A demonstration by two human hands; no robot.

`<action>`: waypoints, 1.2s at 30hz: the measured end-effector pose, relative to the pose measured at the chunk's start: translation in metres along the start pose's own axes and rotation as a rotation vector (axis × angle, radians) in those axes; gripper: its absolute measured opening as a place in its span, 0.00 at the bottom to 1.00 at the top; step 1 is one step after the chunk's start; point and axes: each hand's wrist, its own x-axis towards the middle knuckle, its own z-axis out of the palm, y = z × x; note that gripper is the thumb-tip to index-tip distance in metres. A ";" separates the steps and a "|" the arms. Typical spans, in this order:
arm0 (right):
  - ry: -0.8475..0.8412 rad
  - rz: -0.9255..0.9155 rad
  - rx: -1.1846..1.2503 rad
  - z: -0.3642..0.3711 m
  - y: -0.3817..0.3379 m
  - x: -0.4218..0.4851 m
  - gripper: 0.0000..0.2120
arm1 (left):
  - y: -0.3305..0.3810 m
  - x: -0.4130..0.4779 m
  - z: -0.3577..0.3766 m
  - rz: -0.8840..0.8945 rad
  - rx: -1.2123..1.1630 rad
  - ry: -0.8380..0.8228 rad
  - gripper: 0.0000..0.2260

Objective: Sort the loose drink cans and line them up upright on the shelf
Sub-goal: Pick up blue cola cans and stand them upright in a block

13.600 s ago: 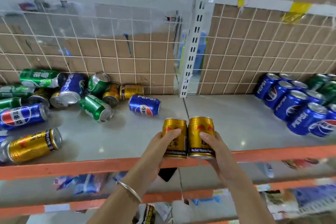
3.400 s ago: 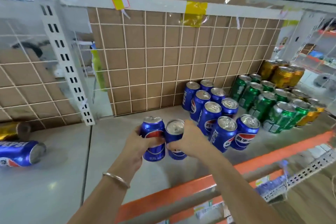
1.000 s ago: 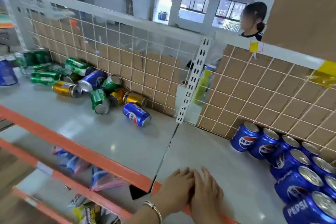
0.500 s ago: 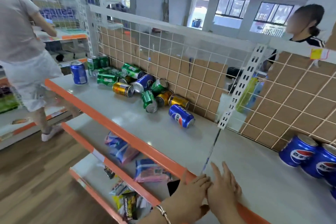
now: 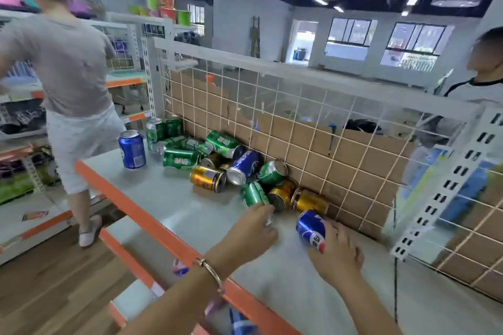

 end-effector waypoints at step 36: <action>0.065 0.234 0.090 0.015 -0.038 0.061 0.38 | -0.084 0.076 -0.033 -0.561 -1.501 -0.206 0.17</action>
